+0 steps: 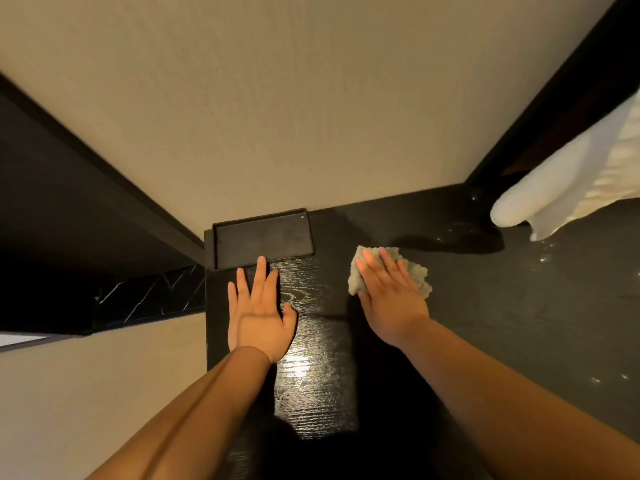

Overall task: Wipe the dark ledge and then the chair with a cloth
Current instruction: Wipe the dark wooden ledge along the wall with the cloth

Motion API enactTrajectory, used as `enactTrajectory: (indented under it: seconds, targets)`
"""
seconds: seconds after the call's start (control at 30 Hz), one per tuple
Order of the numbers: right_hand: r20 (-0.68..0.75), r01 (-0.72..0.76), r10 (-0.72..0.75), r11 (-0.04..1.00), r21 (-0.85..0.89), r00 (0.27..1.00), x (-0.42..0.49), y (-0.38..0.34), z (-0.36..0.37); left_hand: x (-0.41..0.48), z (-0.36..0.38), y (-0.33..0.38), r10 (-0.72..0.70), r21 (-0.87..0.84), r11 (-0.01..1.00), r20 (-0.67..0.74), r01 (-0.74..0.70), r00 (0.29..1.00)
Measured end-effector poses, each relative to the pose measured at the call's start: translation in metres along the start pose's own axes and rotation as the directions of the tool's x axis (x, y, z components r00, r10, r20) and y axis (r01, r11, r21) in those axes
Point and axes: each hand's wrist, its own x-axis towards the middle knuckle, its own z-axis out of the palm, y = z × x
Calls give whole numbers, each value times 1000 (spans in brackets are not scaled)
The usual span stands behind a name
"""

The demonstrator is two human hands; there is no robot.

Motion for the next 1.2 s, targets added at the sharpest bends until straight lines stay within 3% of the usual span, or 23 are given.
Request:
enactTrajectory:
  seconds: [0.1, 0.23, 0.4, 0.47, 0.53, 0.6, 0.7, 0.77, 0.8, 0.87, 0.93, 1.0, 1.1, 1.2]
  targets:
    - [-2, 21, -21, 1000, -11, 1000, -5, -12, 4, -1, 1, -1, 2, -3, 1000, -5, -2, 1000]
    - [32, 216, -214, 975, -55, 976, -9, 14, -5, 0, 4, -2, 4, -16, 1000, -15, -4, 1000]
    - [5, -88, 88, 996, -25, 996, 16, 45, -12, -1, 4, -2, 9, -31, 999, -29, -10, 1000]
    - [-19, -122, 122, 993, -6, 992, 19, 26, -14, -2, 4, -1, 1, -32, 999, -38, -2, 999]
    - [-55, 23, -24, 1000, -11, 998, 8, 6, -15, -5, 3, 0, 5, -31, 1000, -63, -7, 998]
    - [9, 225, -225, 972, -61, 974, -12, -3, -9, -6, 3, 1, 34, 10, 999, -95, -34, 995]
    - [89, 313, -307, 947, -66, 947, -12, 14, -11, -1, 3, 5, 124, 30, 992, -86, -122, 989]
    - [32, 262, -260, 950, -173, 965, 5, 25, -18, 3, 3, 8, 220, 28, 975, -76, -218, 973]
    - [-8, 162, -167, 965, -207, 986, 15, 31, -22, 4, 2, 11, 259, 23, 966, -69, -258, 963]
    - [-36, -70, 66, 990, -125, 997, 29, 40, -29, 9, -1, 18, 282, -15, 959, -47, -283, 958]
    - [-35, -177, 176, 983, -46, 984, 32, 35, -28, 17, -4, 32, 299, -61, 952, -26, -300, 954]
    - [-54, -73, 68, 993, -98, 996, 26, 23, -30, 27, -5, 49, 348, -64, 936, -1, -347, 938]
    - [16, 208, -208, 963, -171, 978, 10, 18, -23, 34, 1, 66, 403, -23, 915, 19, -402, 915]
    - [127, 259, -241, 953, -156, 962, 21, 47, -22, 32, 8, 65, 400, 13, 917, -17, -400, 916]
